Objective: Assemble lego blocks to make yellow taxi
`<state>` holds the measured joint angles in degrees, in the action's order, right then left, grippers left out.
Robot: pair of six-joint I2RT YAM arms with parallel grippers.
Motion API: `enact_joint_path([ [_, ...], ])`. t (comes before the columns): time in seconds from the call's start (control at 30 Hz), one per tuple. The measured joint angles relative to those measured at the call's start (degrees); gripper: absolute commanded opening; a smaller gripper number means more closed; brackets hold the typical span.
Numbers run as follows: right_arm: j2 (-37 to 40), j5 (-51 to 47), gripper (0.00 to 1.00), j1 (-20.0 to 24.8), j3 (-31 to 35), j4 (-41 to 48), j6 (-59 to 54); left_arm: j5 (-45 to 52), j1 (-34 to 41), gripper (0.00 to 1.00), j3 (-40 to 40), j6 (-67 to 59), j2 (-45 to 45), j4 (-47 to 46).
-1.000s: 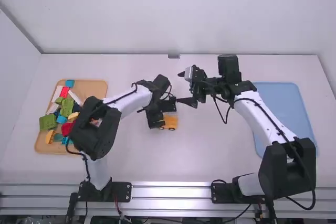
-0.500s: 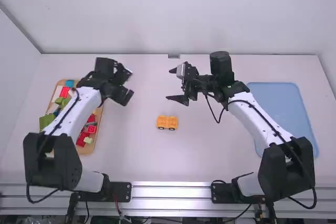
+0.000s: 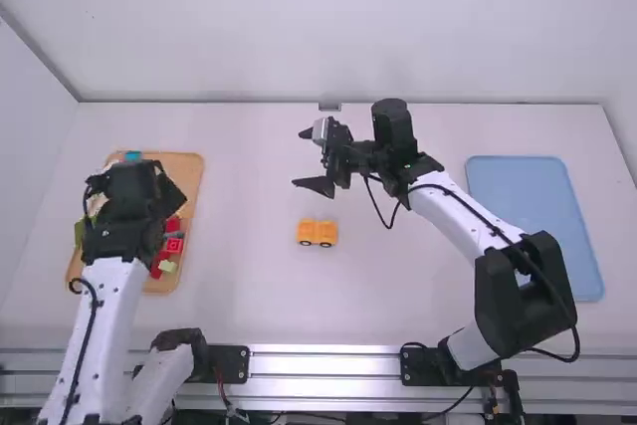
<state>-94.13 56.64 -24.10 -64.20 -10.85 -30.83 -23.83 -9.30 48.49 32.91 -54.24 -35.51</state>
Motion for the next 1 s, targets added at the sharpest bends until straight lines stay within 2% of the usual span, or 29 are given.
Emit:
enact_joint_path([
  [0.23, 0.02, -0.83, 0.98, 0.0, -0.02, -4.37, 5.33, -2.99, -0.46, 0.99, -2.75, 8.39, 4.28, -1.9],
  [0.4, 0.02, -1.38, 0.99, 0.0, -0.68, -0.68, 5.35, 2.8, -3.54, 0.99, -1.79, 9.9, 0.2, -2.73],
  [0.5, 0.02, -1.38, 0.99, 0.0, -1.01, 0.22, 4.92, 7.91, -4.44, 0.99, 2.36, 7.69, -7.13, -4.96],
  [0.6, 0.02, -1.38, 0.99, 0.0, -1.09, 1.57, 4.61, 9.99, -4.42, 0.99, 10.86, 6.47, -18.47, -8.85],
  [0.63, 0.02, -1.38, 0.99, 0.0, -1.09, 1.57, 4.61, 9.99, -4.42, 0.99, 10.86, 6.47, -18.47, -8.85],
  [0.83, 0.02, -1.62, 0.99, 0.0, -1.09, 3.65, 2.84, 12.07, -4.42, 0.99, 30.45, 5.29, -41.66, -21.18],
  [0.87, 0.02, -1.6, 0.98, 0.0, -1.09, 3.76, 2.58, 12.26, -4.42, 0.97, 33.75, 5.18, -45.88, -23.02],
  [0.93, 0.02, -1.57, 0.99, 0.0, -1.09, 3.98, 2.27, 12.83, -4.42, 0.83, 38.21, 5.09, -52.06, -24.92],
  [0.97, 0.02, -1.57, 0.98, 0.0, -1.09, 4.07, 2.19, 13.66, -4.42, 0.73, 40.54, 4.83, -55.82, -24.83],
  [1.0, 0.02, -1.57, 0.99, 0.0, -1.09, 4.02, 2.14, 14.56, -4.42, 0.69, 41.75, 4.83, -58.23, -24.17],
])
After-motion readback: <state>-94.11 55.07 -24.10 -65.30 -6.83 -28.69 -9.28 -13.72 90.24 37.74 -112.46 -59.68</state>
